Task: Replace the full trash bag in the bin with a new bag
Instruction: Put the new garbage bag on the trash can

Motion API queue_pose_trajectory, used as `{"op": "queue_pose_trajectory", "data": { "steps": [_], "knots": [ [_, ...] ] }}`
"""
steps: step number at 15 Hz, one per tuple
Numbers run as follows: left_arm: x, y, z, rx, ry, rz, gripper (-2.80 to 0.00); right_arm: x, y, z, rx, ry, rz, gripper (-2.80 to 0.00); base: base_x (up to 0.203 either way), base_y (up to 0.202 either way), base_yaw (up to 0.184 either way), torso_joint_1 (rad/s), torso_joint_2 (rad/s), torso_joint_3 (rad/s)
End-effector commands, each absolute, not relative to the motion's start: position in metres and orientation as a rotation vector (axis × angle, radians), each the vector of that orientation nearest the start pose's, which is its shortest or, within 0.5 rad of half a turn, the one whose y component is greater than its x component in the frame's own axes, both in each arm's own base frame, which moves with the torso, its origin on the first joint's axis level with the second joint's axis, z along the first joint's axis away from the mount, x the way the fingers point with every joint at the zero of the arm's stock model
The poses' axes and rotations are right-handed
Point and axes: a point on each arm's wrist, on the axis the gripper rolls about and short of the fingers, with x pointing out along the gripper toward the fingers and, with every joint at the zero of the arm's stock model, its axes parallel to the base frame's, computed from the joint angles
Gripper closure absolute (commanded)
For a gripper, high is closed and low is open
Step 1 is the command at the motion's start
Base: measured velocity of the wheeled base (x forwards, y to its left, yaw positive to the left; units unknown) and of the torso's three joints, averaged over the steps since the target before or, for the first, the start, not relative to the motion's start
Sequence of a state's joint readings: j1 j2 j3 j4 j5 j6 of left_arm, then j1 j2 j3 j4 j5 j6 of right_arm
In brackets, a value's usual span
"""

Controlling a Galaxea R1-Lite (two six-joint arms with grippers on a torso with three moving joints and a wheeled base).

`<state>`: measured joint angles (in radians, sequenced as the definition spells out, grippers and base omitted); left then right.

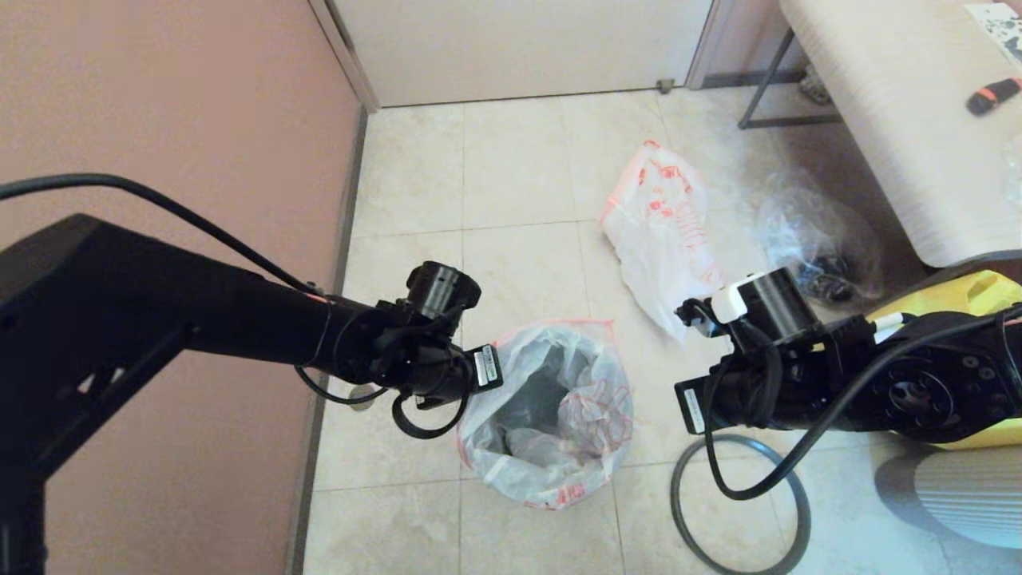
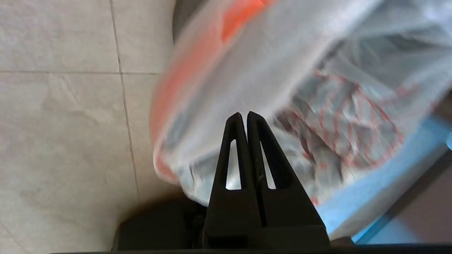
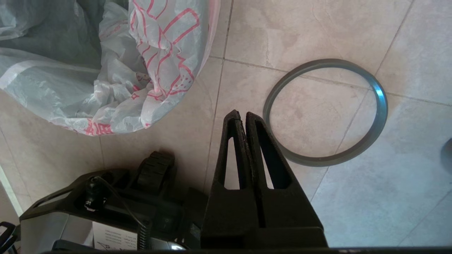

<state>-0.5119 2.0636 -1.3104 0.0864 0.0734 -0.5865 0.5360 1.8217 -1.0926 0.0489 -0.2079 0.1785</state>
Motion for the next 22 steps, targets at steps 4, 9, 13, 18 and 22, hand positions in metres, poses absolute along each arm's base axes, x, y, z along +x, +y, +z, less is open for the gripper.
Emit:
{"op": "queue_pose_trajectory", "data": {
  "steps": [4,9,13,18,22],
  "knots": [
    [0.368,-0.166,0.115,-0.356,0.877,-0.075,0.0,0.285,0.163,0.156,-0.116,0.759,0.242,0.0,0.0,0.0,0.0,0.0,0.0,0.0],
    [0.372,-0.158,0.1,-0.353,0.917,-0.039,0.0,0.289,0.165,0.147,-0.122,0.775,0.238,0.0,0.0,0.0,0.0,0.0,0.0,0.0],
    [0.367,-0.156,0.081,-0.333,0.971,-0.022,0.0,0.289,0.164,0.147,-0.121,0.775,0.235,0.0,0.0,0.0,0.0,0.0,0.0,0.0],
    [0.374,-0.151,0.054,-0.335,1.013,0.017,0.0,0.293,0.166,0.144,-0.116,0.763,0.237,0.0,0.0,0.0,0.0,0.0,0.0,0.0],
    [0.388,-0.138,0.052,-0.371,0.983,0.068,0.0,0.291,0.164,0.15,-0.101,0.75,0.232,0.0,0.0,0.0,0.0,0.0,0.0,0.0]
  ]
}}
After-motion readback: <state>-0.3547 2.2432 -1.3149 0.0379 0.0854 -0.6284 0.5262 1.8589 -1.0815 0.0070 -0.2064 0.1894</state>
